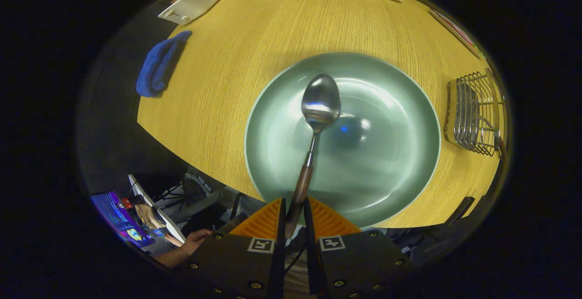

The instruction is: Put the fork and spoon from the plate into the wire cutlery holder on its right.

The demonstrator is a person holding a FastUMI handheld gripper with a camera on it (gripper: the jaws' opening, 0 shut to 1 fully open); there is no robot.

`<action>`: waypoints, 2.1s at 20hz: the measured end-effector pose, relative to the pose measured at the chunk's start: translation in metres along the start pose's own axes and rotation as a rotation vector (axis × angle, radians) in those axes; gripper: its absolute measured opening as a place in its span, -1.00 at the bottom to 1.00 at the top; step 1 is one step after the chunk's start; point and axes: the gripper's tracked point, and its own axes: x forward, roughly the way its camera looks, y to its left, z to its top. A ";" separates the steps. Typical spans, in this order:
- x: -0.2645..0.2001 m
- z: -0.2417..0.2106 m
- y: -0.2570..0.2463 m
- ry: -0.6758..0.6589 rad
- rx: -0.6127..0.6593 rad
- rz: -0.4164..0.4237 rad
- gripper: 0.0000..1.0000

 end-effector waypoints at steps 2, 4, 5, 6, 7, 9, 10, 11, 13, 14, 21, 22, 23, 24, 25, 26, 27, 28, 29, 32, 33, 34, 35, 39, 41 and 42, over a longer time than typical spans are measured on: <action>0.003 -0.003 -0.019 0.007 -0.013 -0.048 -0.57; 0.006 -0.009 -0.024 0.033 -0.012 -0.050 -0.57; 0.009 -0.013 -0.026 0.044 -0.023 -0.055 -0.57; 0.011 -0.015 -0.029 0.053 -0.037 -0.058 -0.57; 0.013 -0.017 -0.030 0.051 -0.048 -0.061 -0.57; 0.016 -0.017 -0.036 0.051 -0.077 -0.076 -0.57; 0.015 -0.019 -0.043 0.041 -0.091 -0.095 -0.80; 0.009 -0.017 -0.043 0.058 -0.122 -0.119 -0.82; 0.005 -0.016 -0.046 0.058 -0.166 -0.142 -0.81; 0.001 -0.014 -0.049 0.055 -0.191 -0.151 -0.82; -0.019 -0.009 -0.057 0.017 -0.237 -0.136 -0.96; -0.020 -0.008 -0.058 0.013 -0.235 -0.141 -0.96; -0.022 -0.009 -0.060 0.019 -0.236 -0.144 -0.96; -0.024 -0.008 -0.059 0.015 -0.235 -0.141 -0.96; -0.027 -0.009 -0.060 0.019 -0.236 -0.142 -0.96; -0.031 -0.010 -0.060 0.025 -0.247 -0.140 -0.96; -0.038 -0.012 -0.061 0.035 -0.264 -0.138 -0.96; -0.047 -0.014 -0.063 0.047 -0.285 -0.142 -0.96; -0.059 -0.017 -0.066 0.057 -0.311 -0.151 -0.96; -0.098 -0.020 -0.084 0.095 -0.387 -0.192 -0.96; -0.109 -0.023 -0.094 0.113 -0.408 -0.214 -0.96; -0.123 -0.022 -0.103 0.121 -0.420 -0.237 -0.96; -0.135 -0.022 -0.110 0.129 -0.429 -0.255 -0.97; -0.177 -0.026 -0.135 0.156 -0.409 -0.259 -0.96; -0.198 -0.025 -0.151 0.164 -0.381 -0.268 -0.96; -0.208 -0.021 -0.160 0.166 -0.369 -0.276 -0.96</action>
